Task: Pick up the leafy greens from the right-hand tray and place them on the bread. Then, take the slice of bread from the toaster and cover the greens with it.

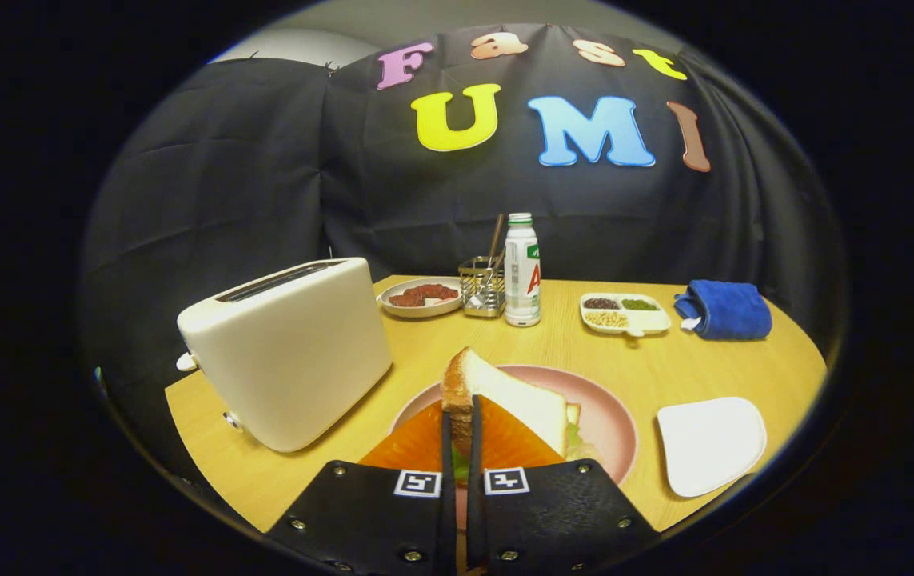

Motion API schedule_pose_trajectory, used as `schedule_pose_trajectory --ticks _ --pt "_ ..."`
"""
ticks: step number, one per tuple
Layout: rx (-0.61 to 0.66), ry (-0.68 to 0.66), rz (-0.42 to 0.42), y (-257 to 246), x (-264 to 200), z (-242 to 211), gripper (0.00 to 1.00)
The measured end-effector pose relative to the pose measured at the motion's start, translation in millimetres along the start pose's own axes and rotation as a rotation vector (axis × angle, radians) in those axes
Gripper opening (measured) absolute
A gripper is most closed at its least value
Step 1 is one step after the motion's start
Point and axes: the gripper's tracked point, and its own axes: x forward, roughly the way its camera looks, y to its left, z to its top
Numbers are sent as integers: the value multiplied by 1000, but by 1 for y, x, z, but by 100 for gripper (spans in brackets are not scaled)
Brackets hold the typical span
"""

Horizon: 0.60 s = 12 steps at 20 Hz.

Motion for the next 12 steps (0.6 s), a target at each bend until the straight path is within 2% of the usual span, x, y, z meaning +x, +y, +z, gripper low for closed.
schedule_pose_trajectory --ticks 3,8,12 --pt "19 32 13 4 8 -12 5" --pt "149 84 73 6 17 -26 6" --pt "153 87 85 7 16 -27 6"
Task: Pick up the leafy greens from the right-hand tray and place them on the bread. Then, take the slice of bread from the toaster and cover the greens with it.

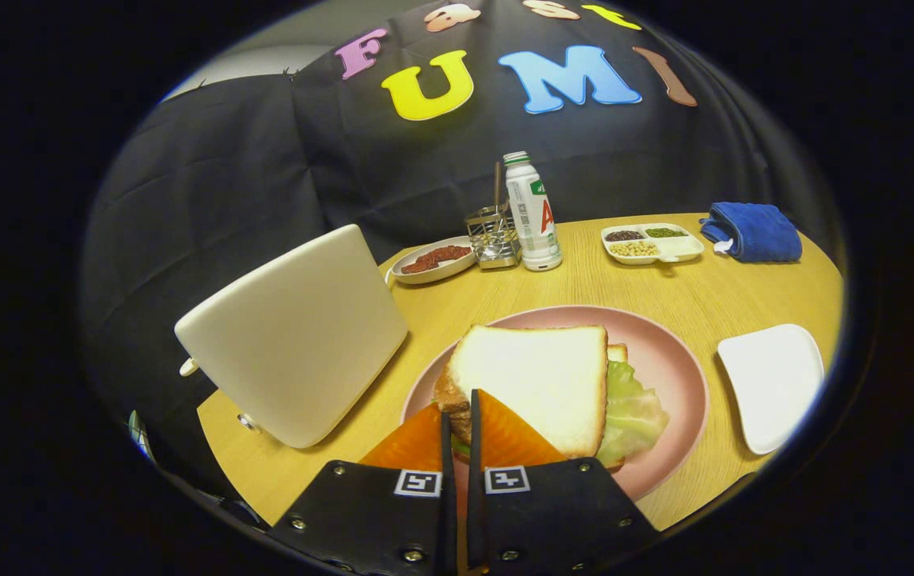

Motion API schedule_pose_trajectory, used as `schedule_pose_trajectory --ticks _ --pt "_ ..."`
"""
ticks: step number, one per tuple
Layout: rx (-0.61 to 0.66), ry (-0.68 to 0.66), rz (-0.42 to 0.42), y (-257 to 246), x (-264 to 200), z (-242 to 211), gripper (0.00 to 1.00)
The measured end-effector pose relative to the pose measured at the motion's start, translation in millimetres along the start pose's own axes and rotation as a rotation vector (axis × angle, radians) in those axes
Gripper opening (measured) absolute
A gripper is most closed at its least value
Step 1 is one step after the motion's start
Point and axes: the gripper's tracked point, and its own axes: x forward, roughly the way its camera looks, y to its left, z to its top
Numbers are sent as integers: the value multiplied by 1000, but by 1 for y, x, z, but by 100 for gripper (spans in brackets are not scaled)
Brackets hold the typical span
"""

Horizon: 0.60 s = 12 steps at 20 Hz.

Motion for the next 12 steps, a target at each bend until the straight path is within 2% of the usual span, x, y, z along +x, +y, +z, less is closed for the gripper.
schedule_pose_trajectory --ticks 4,7,12 --pt "-19 -28 -8 1 -1 4 6" --pt "-35 -42 -16 3 -1 6 20" --pt "-53 -74 2 10 -5 9 29"
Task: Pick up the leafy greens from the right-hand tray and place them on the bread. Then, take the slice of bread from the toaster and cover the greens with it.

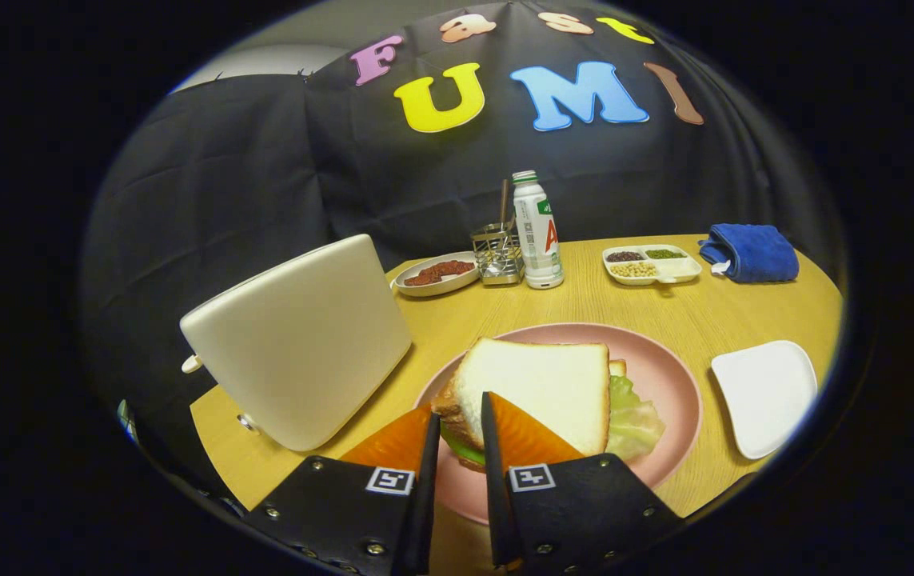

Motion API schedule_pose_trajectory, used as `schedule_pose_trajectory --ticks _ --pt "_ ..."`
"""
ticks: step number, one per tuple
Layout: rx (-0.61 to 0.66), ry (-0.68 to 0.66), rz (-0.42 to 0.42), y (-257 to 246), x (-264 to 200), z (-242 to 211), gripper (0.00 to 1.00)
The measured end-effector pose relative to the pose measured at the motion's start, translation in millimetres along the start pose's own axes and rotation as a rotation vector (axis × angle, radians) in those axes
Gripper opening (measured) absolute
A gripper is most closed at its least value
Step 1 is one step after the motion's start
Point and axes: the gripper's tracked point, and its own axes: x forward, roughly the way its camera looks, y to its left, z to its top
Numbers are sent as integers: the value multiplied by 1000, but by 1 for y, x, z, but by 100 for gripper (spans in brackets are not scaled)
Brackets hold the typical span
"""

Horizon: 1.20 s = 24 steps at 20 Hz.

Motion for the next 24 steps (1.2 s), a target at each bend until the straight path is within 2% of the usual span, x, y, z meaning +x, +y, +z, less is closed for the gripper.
schedule_pose_trajectory --ticks 1,2,3,9,10,12,15,19,24 --pt "19 16 31 8 1 -4 36" --pt "25 17 34 9 1 -5 55" --pt "26 9 30 6 2 -2 68" --pt "23 -4 47 11 1 0 67" --pt "14 -13 69 18 -1 1 76" --pt "-29 -34 51 19 -3 4 94" --pt "-72 -50 21 18 -4 9 95" --pt "-66 -91 3 10 -9 28 95" --pt "-136 -149 -69 -22 -26 67 95"
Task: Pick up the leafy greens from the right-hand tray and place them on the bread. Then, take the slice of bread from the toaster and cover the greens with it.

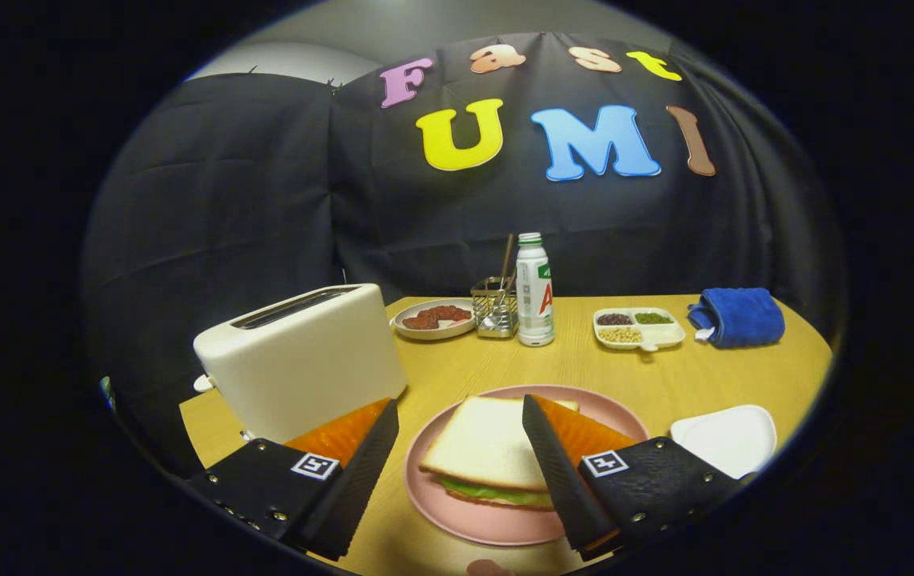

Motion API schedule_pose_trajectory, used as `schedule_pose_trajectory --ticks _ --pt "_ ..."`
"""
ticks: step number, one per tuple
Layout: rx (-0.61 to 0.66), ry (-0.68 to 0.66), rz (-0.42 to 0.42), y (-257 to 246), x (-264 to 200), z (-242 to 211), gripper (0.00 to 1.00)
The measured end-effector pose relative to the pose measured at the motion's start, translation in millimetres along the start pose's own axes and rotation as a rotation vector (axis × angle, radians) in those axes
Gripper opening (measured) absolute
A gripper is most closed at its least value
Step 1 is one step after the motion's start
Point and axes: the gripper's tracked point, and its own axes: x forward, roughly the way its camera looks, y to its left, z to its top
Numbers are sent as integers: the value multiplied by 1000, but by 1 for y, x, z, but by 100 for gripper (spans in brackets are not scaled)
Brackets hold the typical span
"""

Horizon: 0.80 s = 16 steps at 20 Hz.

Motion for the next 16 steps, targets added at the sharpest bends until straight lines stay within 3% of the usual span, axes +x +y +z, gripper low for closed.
schedule_pose_trajectory --ticks 11,16 --pt "-121 -185 -223 -147 -70 121 95" --pt "-165 -224 -350 -244 -110 145 95"
